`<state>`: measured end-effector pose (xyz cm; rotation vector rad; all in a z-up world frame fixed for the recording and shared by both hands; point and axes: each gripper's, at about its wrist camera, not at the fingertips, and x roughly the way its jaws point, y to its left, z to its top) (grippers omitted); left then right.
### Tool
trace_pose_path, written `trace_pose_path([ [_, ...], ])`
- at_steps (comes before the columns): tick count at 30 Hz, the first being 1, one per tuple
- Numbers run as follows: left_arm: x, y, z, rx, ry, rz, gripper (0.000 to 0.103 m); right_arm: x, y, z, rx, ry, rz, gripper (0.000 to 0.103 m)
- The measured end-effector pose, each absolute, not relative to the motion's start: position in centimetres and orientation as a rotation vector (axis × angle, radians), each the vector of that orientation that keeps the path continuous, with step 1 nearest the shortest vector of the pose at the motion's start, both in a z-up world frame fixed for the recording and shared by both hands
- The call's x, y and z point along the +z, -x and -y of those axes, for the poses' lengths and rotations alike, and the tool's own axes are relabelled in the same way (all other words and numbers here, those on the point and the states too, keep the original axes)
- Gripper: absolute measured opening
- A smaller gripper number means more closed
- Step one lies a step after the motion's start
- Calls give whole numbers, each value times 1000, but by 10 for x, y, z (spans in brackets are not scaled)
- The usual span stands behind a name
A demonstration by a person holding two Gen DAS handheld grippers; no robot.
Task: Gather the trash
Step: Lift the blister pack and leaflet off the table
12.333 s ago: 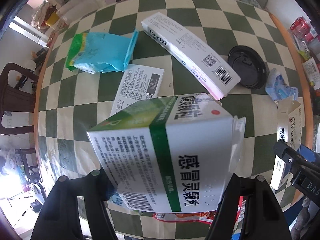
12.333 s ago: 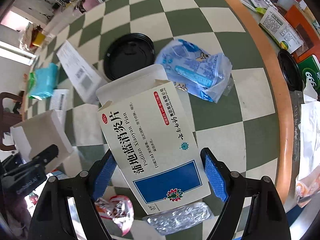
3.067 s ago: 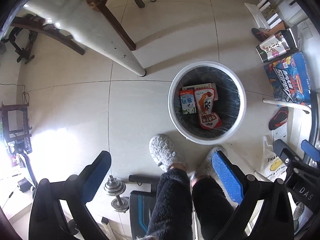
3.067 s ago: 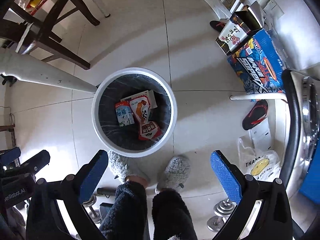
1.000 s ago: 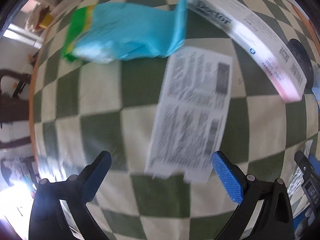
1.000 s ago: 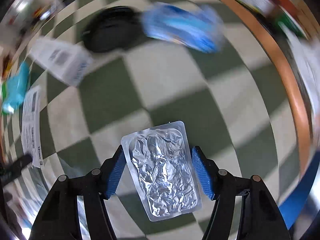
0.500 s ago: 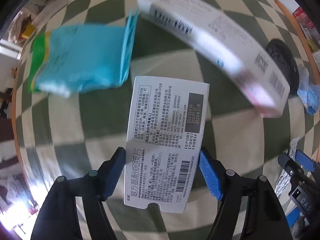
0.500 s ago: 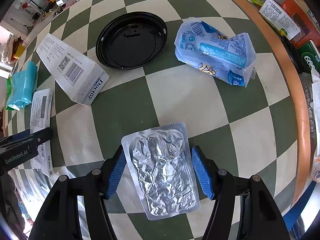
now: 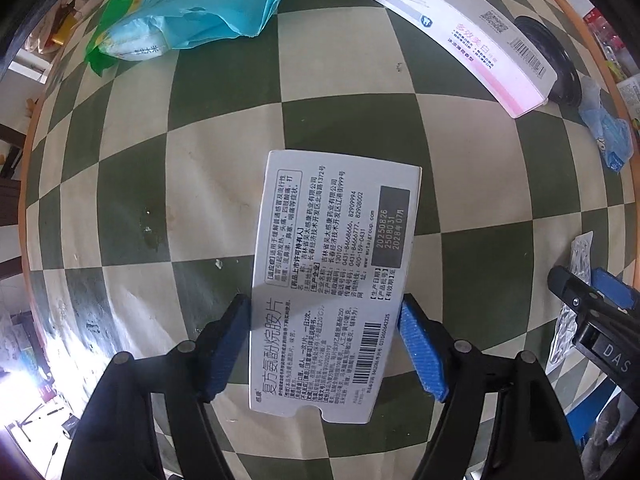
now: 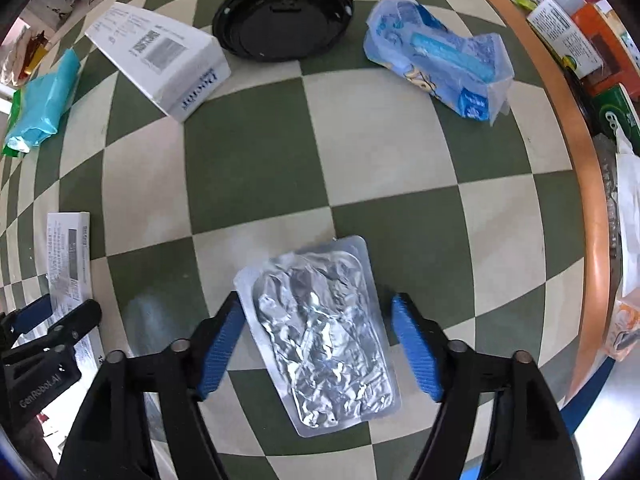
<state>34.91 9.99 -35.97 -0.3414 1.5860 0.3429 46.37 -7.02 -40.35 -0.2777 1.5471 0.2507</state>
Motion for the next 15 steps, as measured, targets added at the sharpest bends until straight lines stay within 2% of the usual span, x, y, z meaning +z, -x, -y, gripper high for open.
trace_pose_path([
  [4, -366, -355, -111, 338, 350, -1587, 75, -409, -461, 87, 252, 269, -1537, 81],
  [6, -368, -358, -112, 332, 344, -1584, 72, -398, -443, 89, 252, 266, -1521, 80],
  [8, -368, -361, -108, 332, 327, -1581, 71, -388, -437, 98, 255, 267, -1508, 78],
  [10, -368, -360, -104, 335, 309, -1575, 71, -380, -426, 104, 261, 268, -1492, 67],
  [15, -366, -358, -90, 346, 276, -1561, 71, -377, -419, 109, 282, 277, -1482, 66],
])
